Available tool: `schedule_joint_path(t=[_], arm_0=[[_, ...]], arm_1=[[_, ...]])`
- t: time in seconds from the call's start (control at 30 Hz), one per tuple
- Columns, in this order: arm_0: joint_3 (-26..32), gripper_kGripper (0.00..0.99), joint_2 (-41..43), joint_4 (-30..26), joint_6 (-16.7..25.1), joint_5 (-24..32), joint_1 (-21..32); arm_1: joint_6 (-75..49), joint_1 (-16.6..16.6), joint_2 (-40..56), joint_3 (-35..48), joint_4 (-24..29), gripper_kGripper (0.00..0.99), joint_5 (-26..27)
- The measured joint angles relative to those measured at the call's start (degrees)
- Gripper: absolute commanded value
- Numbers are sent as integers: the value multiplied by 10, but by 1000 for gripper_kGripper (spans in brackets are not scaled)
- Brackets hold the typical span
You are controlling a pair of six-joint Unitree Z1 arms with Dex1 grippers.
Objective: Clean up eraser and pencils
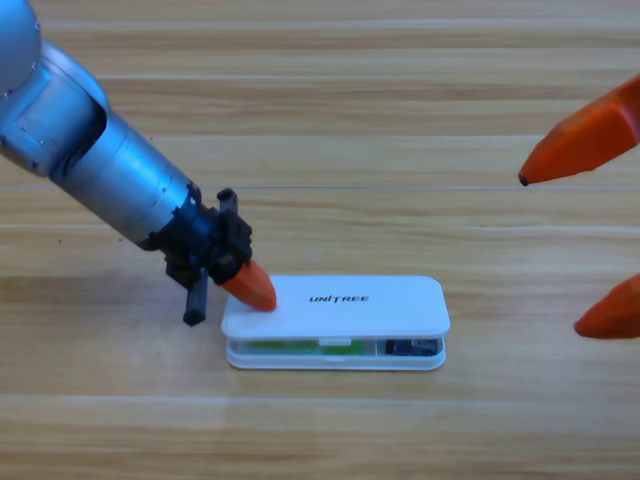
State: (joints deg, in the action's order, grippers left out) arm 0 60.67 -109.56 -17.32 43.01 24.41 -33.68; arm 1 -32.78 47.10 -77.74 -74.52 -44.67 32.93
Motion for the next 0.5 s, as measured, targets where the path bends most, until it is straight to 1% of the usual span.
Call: schedule_joint_path(t=[0.23, 0.5], arm_0=[[-18, 0, 0, 20, 0, -9, -11], [-23, 0, -2, 33, 0, -20, -25]], arm_1=[[0, 0, -8, 0, 0, 943, 0], [0, 0, -8, 0, 0, 943, 0]])
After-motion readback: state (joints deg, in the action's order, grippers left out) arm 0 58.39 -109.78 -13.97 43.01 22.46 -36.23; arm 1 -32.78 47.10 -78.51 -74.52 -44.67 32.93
